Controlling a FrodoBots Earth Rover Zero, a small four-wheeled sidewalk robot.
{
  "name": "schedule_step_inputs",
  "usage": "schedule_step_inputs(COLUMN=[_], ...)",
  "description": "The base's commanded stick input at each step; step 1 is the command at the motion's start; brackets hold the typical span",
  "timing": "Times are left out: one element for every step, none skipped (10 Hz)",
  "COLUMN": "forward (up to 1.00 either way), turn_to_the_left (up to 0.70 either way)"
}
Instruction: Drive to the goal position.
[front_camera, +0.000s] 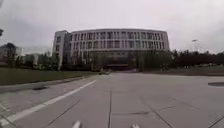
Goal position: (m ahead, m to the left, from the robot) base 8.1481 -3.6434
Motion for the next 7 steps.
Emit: schedule_step_inputs(forward=[0.70,0.70,0.70,0.70,0.70,0.70,0.70], turn_to_the_left=[0.00,0.00,0.00,0.00,0.00,0.00,0.00])
